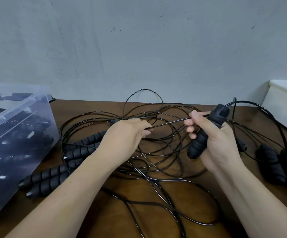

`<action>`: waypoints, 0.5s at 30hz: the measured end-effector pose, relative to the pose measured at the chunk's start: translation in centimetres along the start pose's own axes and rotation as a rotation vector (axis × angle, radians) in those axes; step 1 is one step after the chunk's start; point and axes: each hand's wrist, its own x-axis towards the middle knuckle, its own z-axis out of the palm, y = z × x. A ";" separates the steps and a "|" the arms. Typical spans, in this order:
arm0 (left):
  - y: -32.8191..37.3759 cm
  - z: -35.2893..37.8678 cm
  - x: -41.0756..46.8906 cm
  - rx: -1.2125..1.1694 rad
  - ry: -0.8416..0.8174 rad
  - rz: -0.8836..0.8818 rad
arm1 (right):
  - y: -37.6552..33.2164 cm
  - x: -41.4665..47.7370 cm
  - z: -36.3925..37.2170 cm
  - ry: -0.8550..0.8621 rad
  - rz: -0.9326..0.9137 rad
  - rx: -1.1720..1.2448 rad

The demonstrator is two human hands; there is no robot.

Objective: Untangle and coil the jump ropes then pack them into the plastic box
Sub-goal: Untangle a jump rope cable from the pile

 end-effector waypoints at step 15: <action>0.4 0.1 -0.1 0.108 0.106 0.080 | 1.6 -0.4 0.5 -0.029 0.058 -0.077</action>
